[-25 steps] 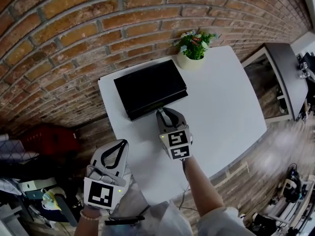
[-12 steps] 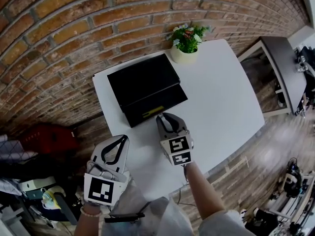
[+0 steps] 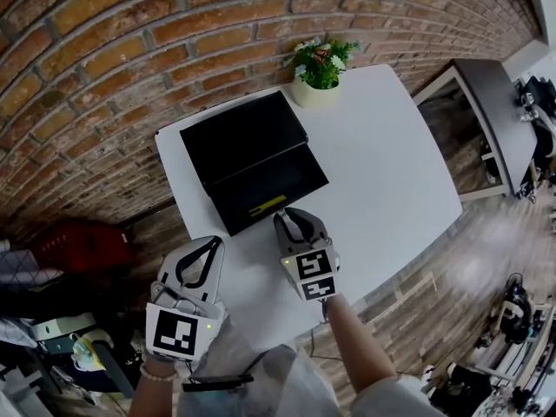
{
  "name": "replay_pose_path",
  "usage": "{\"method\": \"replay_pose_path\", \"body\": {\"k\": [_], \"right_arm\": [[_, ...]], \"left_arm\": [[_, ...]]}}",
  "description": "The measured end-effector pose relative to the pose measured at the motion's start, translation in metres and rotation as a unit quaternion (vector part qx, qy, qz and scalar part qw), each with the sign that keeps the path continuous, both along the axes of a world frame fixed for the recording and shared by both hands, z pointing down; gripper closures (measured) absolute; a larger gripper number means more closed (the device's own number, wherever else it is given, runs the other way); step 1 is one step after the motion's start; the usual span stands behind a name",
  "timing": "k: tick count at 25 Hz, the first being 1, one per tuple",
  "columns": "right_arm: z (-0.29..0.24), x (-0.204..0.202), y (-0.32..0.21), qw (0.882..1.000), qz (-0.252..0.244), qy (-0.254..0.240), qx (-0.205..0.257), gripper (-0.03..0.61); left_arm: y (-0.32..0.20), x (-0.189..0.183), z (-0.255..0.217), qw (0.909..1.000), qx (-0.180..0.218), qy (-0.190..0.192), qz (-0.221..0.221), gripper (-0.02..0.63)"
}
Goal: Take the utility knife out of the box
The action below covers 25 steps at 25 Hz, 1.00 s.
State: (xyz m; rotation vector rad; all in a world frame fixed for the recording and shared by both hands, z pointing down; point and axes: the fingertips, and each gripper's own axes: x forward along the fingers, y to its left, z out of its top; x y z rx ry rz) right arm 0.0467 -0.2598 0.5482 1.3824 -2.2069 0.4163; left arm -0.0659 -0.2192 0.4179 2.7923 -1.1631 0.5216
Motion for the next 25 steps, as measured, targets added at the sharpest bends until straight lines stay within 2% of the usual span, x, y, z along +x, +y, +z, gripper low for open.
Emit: {"method": "replay_pose_path", "body": {"k": [18,21,25], "right_arm": [[0.000,0.010,0.020,0.999,0.027,-0.019,0.000,0.483],[-0.009,0.010,0.026,0.999,0.022,-0.021,0.013,0.485],[-0.029,0.011,0.037,0.999,0.014,-0.022,0.041,0.522]], "left_arm": [[0.013,0.010,0.003,0.9998,-0.007,-0.008,0.015,0.595],[0.012,0.013,0.001,0.9996,-0.004,-0.016,0.025,0.595],[0.007,0.021,0.002,0.9983,0.002,-0.038,0.043,0.595]]}}
